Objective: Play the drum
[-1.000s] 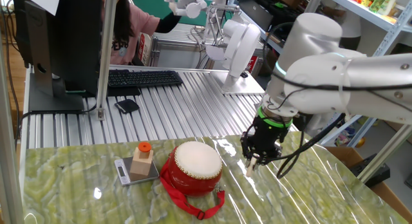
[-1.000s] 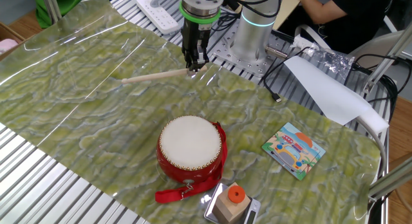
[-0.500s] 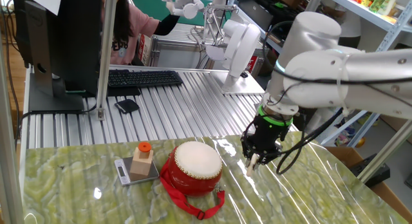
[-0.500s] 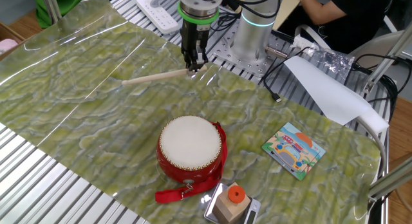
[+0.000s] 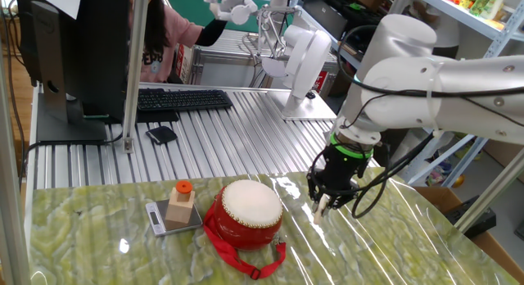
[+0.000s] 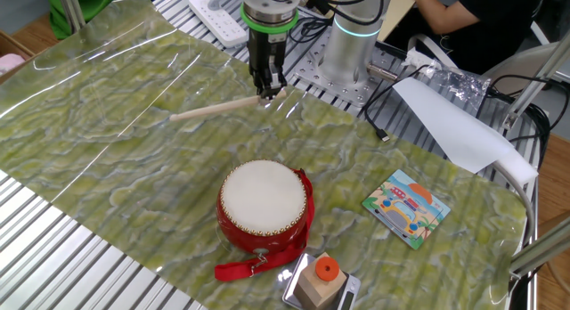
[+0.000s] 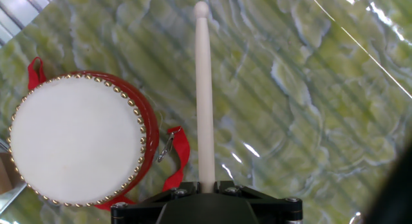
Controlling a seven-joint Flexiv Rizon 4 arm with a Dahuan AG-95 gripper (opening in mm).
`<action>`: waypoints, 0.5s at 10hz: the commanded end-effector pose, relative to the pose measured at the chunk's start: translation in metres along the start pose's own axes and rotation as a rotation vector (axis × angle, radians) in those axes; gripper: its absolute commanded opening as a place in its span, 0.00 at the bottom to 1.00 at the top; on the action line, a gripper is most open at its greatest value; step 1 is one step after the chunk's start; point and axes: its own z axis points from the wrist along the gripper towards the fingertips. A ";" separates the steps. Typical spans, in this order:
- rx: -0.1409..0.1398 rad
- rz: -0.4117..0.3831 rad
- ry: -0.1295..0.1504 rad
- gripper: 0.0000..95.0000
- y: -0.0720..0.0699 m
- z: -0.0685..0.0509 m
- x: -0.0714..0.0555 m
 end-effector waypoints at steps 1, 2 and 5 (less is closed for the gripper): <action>0.005 -0.016 0.005 0.00 0.000 -0.001 -0.001; 0.010 -0.025 0.012 0.00 0.000 -0.001 -0.001; 0.019 -0.041 0.034 0.00 0.000 -0.001 -0.001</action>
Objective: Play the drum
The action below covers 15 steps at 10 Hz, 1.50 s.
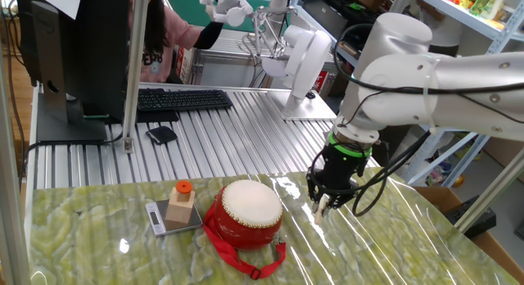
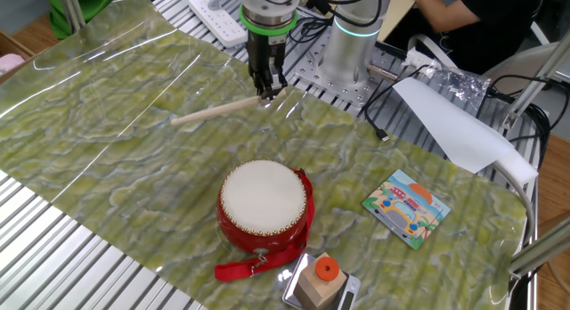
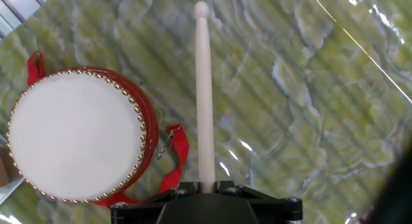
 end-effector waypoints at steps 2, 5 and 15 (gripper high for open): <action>-0.001 -0.008 0.008 0.00 0.000 0.000 0.000; -0.005 -0.017 0.008 0.00 0.000 0.000 0.000; -0.027 -0.010 0.007 0.00 -0.055 -0.003 -0.023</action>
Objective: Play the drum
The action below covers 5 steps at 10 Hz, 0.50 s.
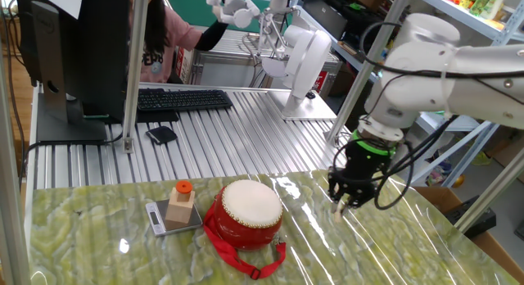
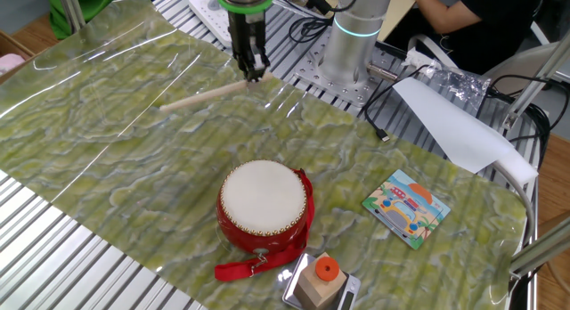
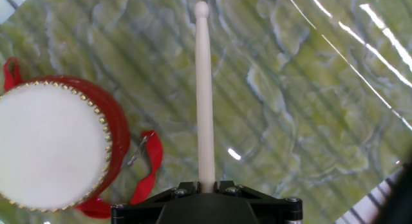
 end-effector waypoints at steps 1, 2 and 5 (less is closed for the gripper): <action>-0.005 -0.024 -0.012 0.00 -0.009 0.005 -0.006; -0.006 -0.023 -0.017 0.00 -0.013 0.008 -0.008; 0.005 -0.023 -0.020 0.00 -0.011 0.016 -0.013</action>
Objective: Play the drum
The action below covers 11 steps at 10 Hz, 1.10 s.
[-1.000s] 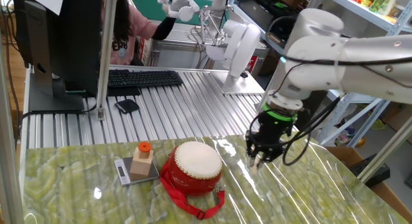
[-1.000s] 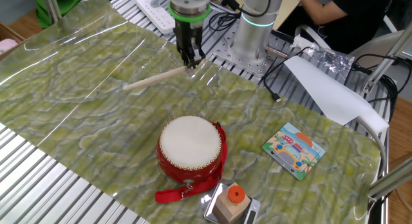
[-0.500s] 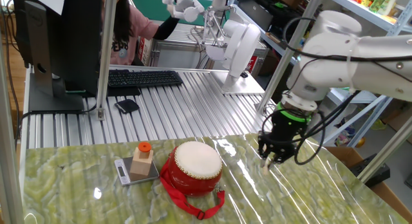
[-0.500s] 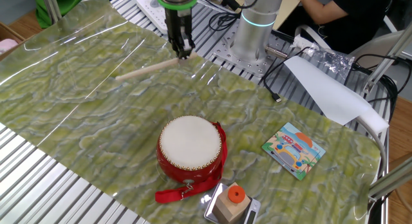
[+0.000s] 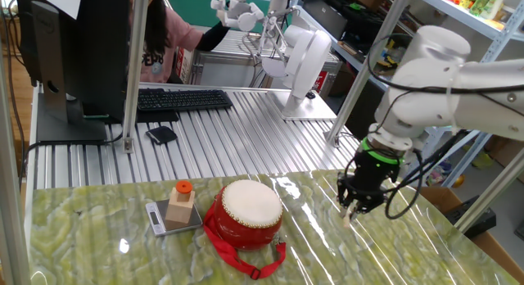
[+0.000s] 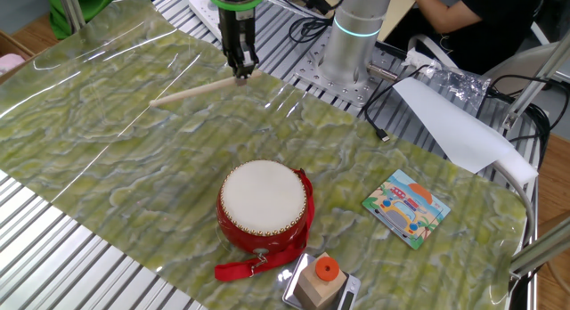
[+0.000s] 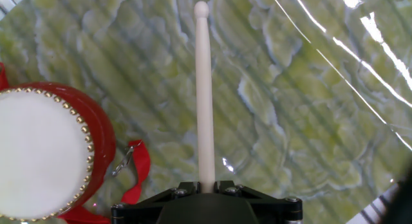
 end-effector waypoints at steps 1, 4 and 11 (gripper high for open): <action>0.005 0.016 -0.002 0.00 0.006 0.006 -0.003; 0.005 0.021 -0.005 0.00 0.014 0.020 -0.007; -0.004 -0.013 -0.012 0.00 -0.014 0.042 -0.020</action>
